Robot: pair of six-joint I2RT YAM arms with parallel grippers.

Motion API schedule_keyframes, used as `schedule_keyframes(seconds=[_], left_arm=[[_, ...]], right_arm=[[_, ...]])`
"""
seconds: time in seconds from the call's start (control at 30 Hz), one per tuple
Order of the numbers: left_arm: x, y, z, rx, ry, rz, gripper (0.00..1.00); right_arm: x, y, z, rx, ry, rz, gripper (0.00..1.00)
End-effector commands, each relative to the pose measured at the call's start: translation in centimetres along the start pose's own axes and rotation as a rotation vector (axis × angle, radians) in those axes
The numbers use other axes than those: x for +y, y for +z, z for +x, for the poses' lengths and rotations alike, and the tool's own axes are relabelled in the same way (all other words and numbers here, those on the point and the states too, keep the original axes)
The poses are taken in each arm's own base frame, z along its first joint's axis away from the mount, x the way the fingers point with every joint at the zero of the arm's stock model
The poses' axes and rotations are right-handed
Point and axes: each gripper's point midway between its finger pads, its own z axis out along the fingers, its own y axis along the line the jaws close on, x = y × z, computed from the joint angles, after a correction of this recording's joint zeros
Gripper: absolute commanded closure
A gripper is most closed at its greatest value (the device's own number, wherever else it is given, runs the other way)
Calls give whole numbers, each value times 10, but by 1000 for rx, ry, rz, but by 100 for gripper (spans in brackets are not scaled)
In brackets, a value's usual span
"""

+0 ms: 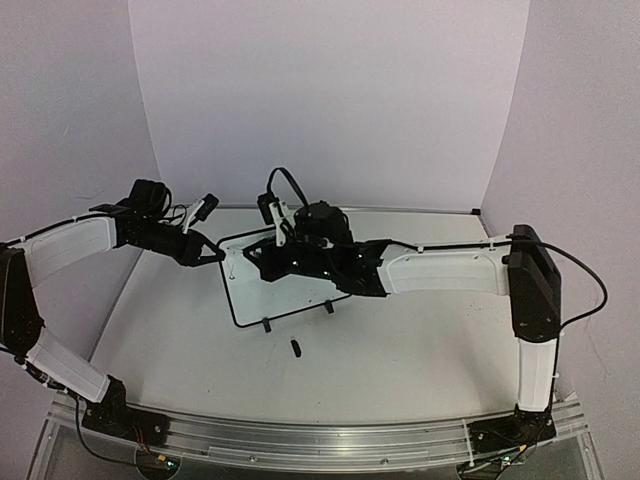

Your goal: Write a sentence on the whiteboard

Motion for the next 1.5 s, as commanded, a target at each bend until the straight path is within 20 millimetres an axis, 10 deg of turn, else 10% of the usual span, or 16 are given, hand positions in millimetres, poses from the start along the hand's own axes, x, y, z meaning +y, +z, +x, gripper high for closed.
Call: schedule_keyframes(seconds=[0.0, 1.03, 1.47], left_arm=[[8, -3, 0, 9, 31, -42, 100], [10, -5, 2, 17, 37, -68, 100], [11, -6, 2, 17, 41, -78, 100]], right_arm=[[7, 3, -8, -18, -16, -15, 100], [-18, 2, 15, 27, 1, 91, 100], [3, -24, -9, -55, 22, -2, 100]])
